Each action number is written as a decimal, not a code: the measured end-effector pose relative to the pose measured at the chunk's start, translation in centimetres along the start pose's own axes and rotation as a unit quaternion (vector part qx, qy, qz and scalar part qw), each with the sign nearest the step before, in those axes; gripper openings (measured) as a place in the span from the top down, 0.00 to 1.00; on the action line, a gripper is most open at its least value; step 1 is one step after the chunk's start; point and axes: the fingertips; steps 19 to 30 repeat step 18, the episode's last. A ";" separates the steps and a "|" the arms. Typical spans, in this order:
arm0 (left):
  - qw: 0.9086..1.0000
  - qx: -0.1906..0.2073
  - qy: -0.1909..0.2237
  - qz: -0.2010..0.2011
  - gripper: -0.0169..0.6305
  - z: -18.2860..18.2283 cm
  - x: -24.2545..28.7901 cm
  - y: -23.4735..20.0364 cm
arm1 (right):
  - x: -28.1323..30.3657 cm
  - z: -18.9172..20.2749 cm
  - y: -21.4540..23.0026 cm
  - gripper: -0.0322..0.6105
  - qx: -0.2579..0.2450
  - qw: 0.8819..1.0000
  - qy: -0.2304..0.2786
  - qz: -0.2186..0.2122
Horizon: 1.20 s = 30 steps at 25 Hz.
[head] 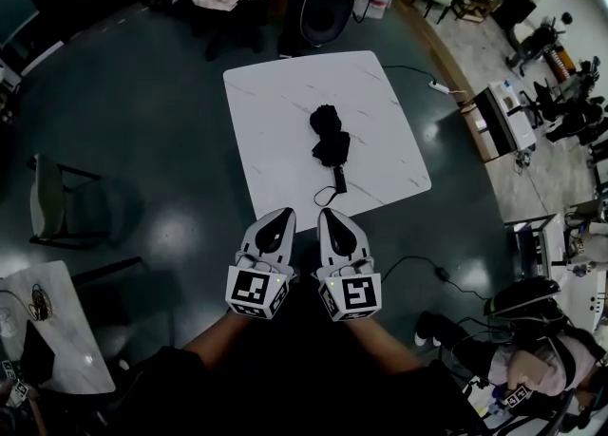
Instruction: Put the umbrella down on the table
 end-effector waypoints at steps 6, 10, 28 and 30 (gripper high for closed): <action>1.000 0.001 -0.012 0.021 0.95 0.8 0.9 1.2 | -0.5 0.5 0.0 0.92 0.005 1.000 0.000 -0.011; 0.999 0.005 -0.013 0.035 0.95 0.9 1.4 2.1 | -0.9 0.4 0.5 0.92 -0.005 1.000 0.000 0.005; 0.999 -0.011 -0.028 0.044 0.95 2.2 2.0 2.0 | -0.5 2.2 1.2 0.92 0.003 1.000 -0.017 0.011; 0.999 -0.011 -0.028 0.044 0.95 2.2 2.0 2.0 | -0.5 2.2 1.2 0.92 0.003 1.000 -0.017 0.011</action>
Point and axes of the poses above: the fingertips, and each gripper's own axes: x forward along the fingers, y to its right, z out of its underside, and after that the axes turned 1 degree about -y, right-handed
